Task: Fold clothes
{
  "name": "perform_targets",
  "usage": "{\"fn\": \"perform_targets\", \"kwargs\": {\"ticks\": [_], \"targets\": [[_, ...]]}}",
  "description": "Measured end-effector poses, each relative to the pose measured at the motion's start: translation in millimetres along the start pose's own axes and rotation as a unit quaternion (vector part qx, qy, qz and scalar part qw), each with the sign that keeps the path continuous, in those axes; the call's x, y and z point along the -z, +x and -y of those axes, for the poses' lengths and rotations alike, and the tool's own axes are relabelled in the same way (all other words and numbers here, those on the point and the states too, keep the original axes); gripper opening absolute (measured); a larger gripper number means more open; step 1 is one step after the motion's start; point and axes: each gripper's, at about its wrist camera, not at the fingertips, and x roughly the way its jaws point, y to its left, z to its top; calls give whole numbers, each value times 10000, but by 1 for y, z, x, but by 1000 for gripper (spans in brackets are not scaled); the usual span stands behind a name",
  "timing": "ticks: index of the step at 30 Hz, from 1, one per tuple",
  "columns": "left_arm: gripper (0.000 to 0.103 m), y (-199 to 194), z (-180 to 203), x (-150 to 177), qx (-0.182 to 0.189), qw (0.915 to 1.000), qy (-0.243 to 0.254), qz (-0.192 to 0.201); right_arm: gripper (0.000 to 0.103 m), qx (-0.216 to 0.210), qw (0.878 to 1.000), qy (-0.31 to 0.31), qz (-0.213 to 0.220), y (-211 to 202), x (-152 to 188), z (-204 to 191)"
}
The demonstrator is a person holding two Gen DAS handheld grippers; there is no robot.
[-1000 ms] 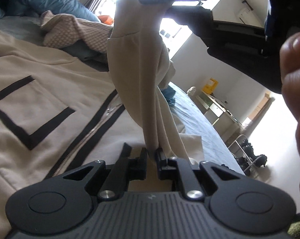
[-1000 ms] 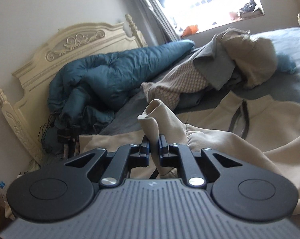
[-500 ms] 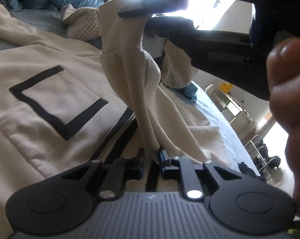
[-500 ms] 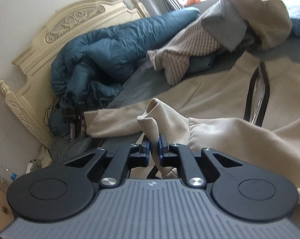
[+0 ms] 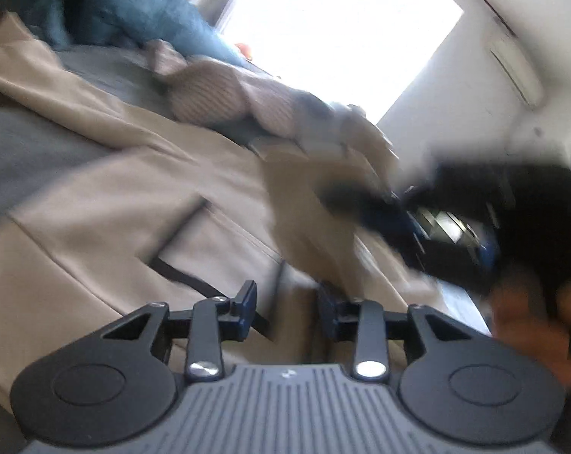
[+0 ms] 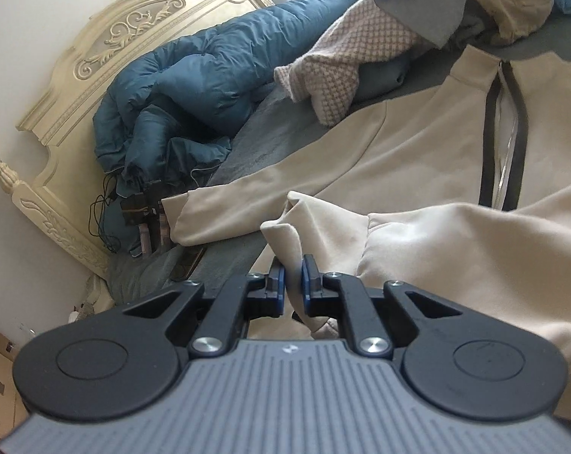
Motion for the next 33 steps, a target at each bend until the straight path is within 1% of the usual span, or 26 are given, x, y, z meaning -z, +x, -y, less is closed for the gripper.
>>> {"fn": "perform_targets", "kwargs": {"ticks": [3,5,6,7,8,9,12,16,19,21,23,24,26,29,31,33], "targets": [[42,-1,-27,-22,-156,9996,-248,12,9,39,10000,36,-43,9,8,0],[44,3,-42,-31,-65,9991,-417,-99,10,114,9999,-6,-54,16,15,-1],[46,7,-49,-35,128,9982,-546,-208,10,163,9998,-42,-54,19,19,-2],[50,11,-56,-39,383,9963,-696,-339,10,228,9997,-102,-40,22,24,-4],[52,16,-61,-40,564,9939,-827,-457,10,292,9994,-186,-21,25,28,-6],[52,21,-63,-39,663,9921,-904,-565,10,357,9990,-270,-2,27,33,-7],[52,31,-58,-35,746,9911,-797,-756,10,573,9967,-568,106,32,47,-12],[52,40,-57,-29,832,9883,-890,-917,10,873,9911,-979,223,37,64,-16],[52,43,-58,-24,805,9878,-895,-986,11,1060,9863,-1234,255,41,75,-18],[54,44,-56,-24,842,9879,-862,-981,11,1148,9835,-1379,238,45,80,-18],[60,43,-52,-24,901,9880,-768,-991,11,1218,9805,-1526,206,49,87,-19],[61,42,-50,-24,920,9883,-698,-993,12,1258,9782,-1637,229,50,90,-21],[63,44,-48,-24,852,9893,-599,-1019,13,1335,9732,-1854,275,52,96,-25],[60,50,-46,-25,728,9897,-561,-1095,18,1307,9720,-1926,323,51,98,-26],[58,56,-45,-25,648,9894,-585,-1162,26,1246,9733,-1897,349,45,99,-27],[57,61,-45,-25,601,9889,-601,-1220,30,1187,9741,-1883,400,38,102,-28]]}}
